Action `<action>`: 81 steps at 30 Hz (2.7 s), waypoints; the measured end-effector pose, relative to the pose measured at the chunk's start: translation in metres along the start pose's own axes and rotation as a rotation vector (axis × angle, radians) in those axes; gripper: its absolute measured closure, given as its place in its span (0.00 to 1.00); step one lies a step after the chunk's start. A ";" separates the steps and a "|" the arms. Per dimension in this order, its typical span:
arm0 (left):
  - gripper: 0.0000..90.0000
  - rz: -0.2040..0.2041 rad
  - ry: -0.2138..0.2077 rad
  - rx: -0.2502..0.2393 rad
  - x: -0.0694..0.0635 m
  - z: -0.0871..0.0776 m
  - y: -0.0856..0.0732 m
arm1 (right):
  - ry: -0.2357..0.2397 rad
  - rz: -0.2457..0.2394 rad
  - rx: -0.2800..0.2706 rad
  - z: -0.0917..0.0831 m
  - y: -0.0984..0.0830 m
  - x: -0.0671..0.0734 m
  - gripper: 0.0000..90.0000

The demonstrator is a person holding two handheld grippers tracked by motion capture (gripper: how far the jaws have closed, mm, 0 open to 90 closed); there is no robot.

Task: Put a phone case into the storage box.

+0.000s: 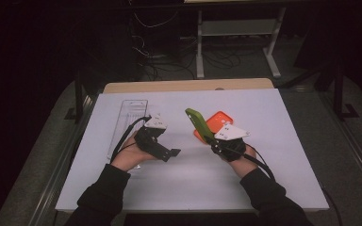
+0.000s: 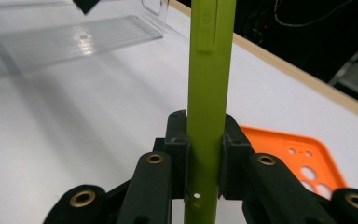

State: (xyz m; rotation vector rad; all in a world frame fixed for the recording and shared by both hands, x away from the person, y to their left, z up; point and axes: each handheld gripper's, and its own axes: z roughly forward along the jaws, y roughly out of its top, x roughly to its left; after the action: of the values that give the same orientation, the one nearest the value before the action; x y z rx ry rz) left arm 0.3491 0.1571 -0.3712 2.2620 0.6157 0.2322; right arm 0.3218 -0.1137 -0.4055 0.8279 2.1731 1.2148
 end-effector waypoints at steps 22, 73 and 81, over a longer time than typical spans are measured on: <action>0.00 -0.095 0.020 -0.134 0.002 -0.003 0.009 | 0.133 0.284 -0.032 0.005 -0.002 -0.004 0.84; 0.02 -0.166 -0.021 -0.285 0.002 0.016 0.020 | 0.216 0.227 -0.059 0.020 0.011 0.051 0.84; 0.11 -0.195 -0.030 -0.317 0.001 0.014 0.019 | 0.204 0.205 -0.049 0.022 0.010 0.054 0.84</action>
State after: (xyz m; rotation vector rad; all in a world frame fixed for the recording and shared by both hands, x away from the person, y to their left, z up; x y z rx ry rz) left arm 0.3615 0.1375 -0.3665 1.8855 0.7247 0.1837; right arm 0.3026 -0.0588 -0.4144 0.9628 2.2496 1.5060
